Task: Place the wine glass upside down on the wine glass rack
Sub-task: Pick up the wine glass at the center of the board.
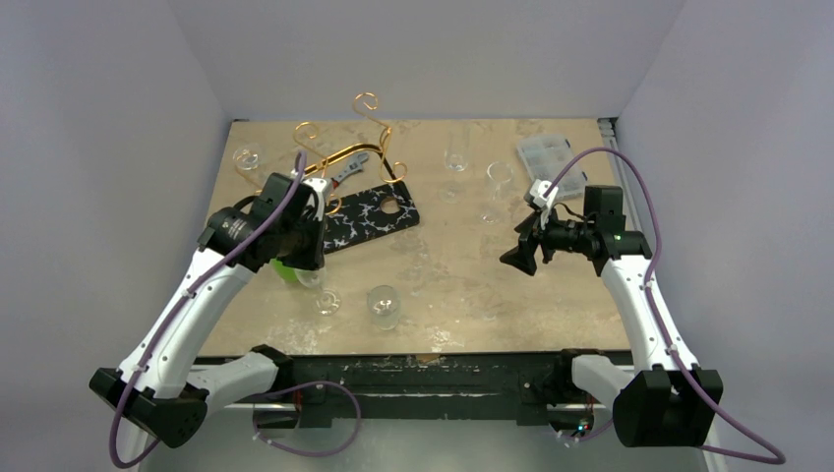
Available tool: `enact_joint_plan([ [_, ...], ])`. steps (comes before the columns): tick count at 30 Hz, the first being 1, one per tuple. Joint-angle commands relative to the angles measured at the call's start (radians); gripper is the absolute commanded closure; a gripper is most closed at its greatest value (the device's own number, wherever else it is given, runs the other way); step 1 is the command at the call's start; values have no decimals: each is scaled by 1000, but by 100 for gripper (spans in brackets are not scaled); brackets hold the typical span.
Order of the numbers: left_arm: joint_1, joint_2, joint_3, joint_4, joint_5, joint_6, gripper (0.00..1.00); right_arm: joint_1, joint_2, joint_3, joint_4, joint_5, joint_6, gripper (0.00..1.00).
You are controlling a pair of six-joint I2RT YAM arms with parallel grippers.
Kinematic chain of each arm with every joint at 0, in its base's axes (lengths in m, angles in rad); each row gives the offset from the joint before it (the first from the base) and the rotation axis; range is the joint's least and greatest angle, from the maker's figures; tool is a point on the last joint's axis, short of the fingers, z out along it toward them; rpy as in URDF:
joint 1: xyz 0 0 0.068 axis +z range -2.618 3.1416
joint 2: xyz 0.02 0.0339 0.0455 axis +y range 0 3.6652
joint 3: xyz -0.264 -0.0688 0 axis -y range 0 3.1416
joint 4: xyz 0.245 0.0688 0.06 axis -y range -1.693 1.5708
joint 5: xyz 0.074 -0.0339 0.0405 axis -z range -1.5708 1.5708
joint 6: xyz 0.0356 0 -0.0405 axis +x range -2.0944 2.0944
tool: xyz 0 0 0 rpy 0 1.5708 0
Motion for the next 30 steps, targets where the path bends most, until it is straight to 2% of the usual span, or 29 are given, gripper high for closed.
enact_joint_plan([
  [1,-9,6,32,-4,-10,16,83,-2,-9,14,4,4,-11,20],
  [8,-11,23,22,-8,-3,19,85,-3,-8,15,3,4,-11,20],
  [14,-11,28,27,-3,0,20,100,-2,-9,17,2,2,-12,20],
  [30,-10,1,70,124,62,7,100,-2,-6,15,-17,3,-20,20],
])
